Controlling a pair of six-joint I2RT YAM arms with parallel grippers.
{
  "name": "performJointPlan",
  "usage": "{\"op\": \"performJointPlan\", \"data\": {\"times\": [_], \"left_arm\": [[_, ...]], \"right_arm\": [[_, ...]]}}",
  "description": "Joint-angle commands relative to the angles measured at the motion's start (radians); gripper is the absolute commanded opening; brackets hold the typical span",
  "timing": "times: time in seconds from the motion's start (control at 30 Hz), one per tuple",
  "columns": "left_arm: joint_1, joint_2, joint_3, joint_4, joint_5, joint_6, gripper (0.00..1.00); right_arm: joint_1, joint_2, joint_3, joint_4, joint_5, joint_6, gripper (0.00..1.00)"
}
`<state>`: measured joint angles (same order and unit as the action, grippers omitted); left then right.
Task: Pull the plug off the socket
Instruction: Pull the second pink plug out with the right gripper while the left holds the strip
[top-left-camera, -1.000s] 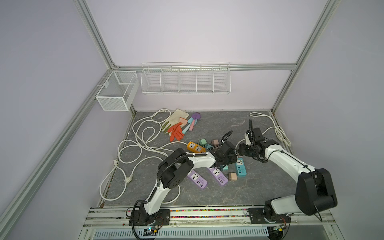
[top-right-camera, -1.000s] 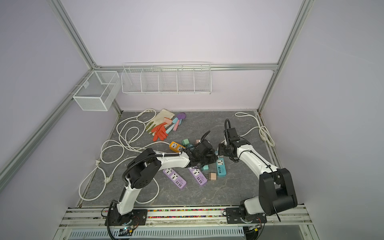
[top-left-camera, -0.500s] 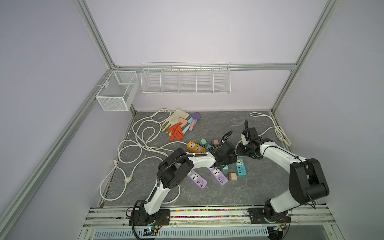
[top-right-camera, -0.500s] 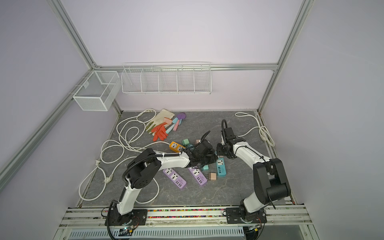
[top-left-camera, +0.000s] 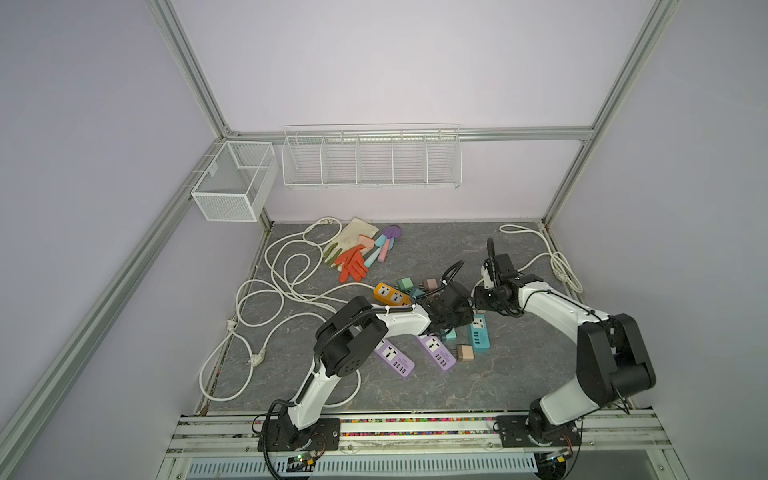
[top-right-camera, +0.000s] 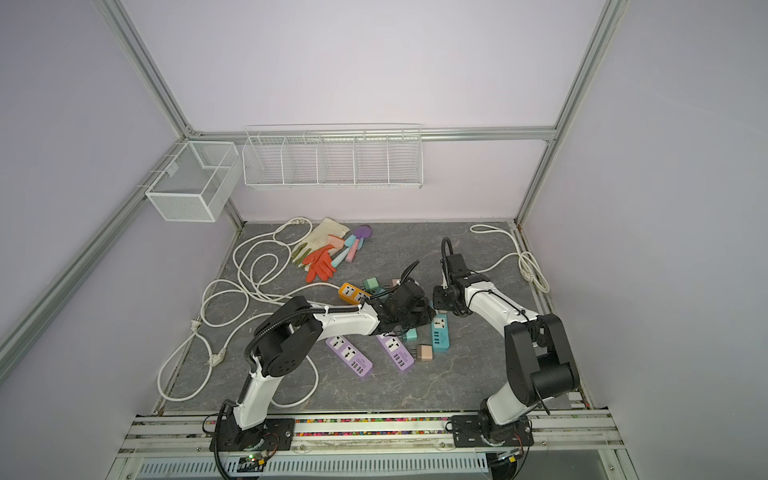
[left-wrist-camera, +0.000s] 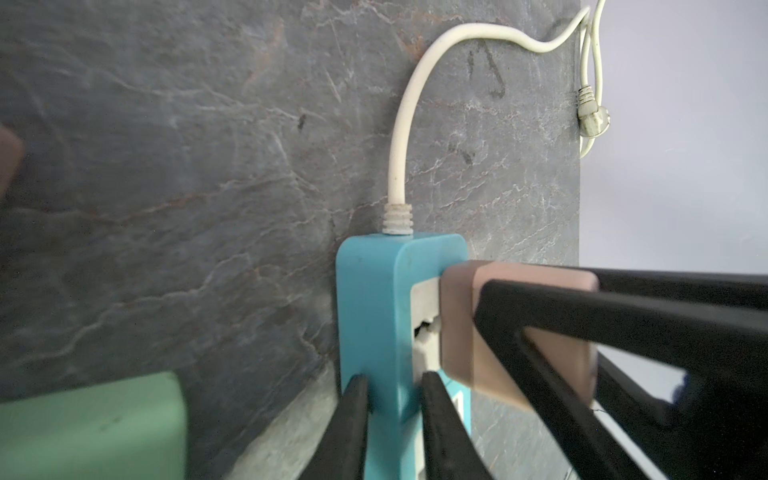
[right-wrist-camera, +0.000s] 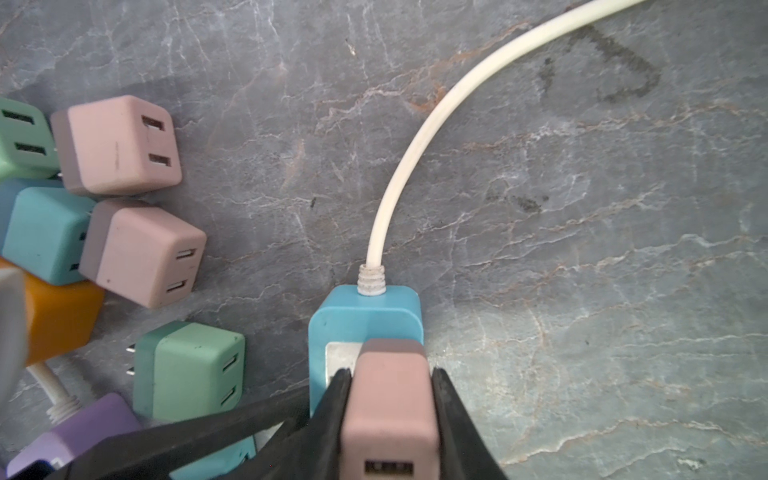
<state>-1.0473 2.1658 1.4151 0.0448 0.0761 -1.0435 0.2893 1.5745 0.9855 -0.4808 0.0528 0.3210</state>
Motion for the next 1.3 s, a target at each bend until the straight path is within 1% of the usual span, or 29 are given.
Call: {"op": "performJointPlan", "data": {"times": [0.0,0.1,0.23,0.37,0.47,0.73,0.83,0.97,1.07,1.17,1.27], "left_arm": [[-0.013,0.035,-0.029,-0.029,-0.010,-0.014,0.24],[-0.017,0.048,-0.028,-0.031,-0.004,-0.021,0.24],[-0.019,0.049,-0.042,-0.032,-0.022,-0.021,0.24],[-0.023,0.060,-0.044,-0.020,-0.007,-0.024,0.23],[-0.028,0.058,-0.043,-0.039,-0.027,-0.020,0.23],[-0.031,0.044,-0.087,-0.020,-0.055,-0.032,0.23],[-0.031,0.055,-0.063,-0.047,-0.046,-0.031,0.23],[-0.031,0.049,-0.064,-0.051,-0.058,-0.032,0.23],[-0.032,0.042,-0.059,-0.064,-0.062,-0.023,0.23],[-0.032,0.035,-0.053,-0.056,-0.058,-0.019,0.23],[-0.031,0.031,-0.032,-0.064,-0.053,-0.001,0.23]], "right_arm": [[0.009,-0.009,0.025,-0.030,0.027,-0.012,0.28],[0.014,-0.013,0.032,-0.040,0.037,-0.012,0.28],[0.027,-0.005,0.054,-0.064,0.067,-0.019,0.28],[0.044,0.014,0.081,-0.080,0.067,-0.018,0.27],[0.061,0.023,0.091,-0.086,0.093,-0.021,0.27],[0.053,0.004,0.100,-0.119,0.149,-0.026,0.27],[0.063,0.012,0.106,-0.111,0.116,-0.017,0.27],[0.068,0.036,0.118,-0.121,0.112,-0.020,0.27],[0.061,0.016,0.107,-0.122,0.120,-0.023,0.27],[0.042,-0.022,0.093,-0.118,0.095,-0.020,0.27],[0.033,-0.068,0.077,-0.117,0.096,-0.018,0.27]]}}
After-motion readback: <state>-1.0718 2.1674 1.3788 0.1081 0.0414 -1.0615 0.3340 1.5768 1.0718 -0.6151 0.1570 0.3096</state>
